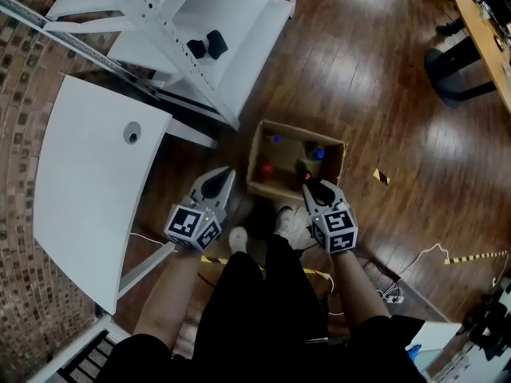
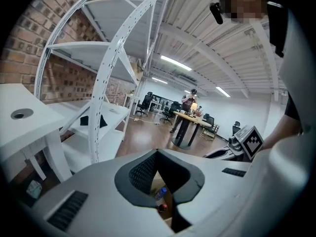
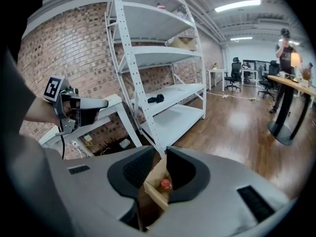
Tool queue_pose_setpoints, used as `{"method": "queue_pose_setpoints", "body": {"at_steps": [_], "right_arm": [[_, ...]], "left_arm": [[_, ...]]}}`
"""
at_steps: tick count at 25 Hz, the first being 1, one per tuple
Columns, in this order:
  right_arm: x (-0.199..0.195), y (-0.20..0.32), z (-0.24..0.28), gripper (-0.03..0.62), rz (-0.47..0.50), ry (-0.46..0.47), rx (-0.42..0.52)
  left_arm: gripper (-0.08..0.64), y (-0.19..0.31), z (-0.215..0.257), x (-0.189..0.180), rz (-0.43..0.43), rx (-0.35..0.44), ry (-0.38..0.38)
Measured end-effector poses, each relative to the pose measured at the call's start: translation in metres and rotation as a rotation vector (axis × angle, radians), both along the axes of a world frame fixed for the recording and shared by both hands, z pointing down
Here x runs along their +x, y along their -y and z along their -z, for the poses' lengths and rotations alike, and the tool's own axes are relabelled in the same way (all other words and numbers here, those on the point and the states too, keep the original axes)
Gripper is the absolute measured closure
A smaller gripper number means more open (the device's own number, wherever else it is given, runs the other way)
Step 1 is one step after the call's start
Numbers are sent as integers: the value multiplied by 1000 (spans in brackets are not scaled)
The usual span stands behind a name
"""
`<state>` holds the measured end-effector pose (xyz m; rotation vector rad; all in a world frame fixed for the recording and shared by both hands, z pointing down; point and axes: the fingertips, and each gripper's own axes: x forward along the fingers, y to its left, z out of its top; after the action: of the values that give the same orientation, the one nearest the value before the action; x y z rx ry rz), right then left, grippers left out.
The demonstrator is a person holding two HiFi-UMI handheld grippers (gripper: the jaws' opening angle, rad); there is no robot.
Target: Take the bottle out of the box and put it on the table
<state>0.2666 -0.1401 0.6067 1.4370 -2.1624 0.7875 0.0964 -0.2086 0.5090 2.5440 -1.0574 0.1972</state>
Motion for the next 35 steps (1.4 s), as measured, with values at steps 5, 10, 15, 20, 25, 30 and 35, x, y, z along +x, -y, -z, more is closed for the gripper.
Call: {"method": "queue_pose_setpoints", "body": {"at_steps": [5,10,15,20,25,30,35], "right_arm": [[-8,23,-24,522,84,-5,-18],[-16,35,-60,491,152,-23,9],[-21,43,-133,491,199,-52,11],[-30,69,-194,491,170,-55,108],[-34,86,-271,491,189,-78,208],[-39,105,-343,490,299,-140,289],[-70,74,-420,383,484,-127,130]], "left_arm": [[560,13,-30,15,6,-12,47],[558,18,-77,23,-7,-43,72],[560,22,-145,23,-51,-30,97],[558,32,-223,16,-71,22,91],[558,37,-317,21,-129,80,99],[528,60,-411,22,-164,94,143],[377,60,-466,16,-98,-115,128]]}}
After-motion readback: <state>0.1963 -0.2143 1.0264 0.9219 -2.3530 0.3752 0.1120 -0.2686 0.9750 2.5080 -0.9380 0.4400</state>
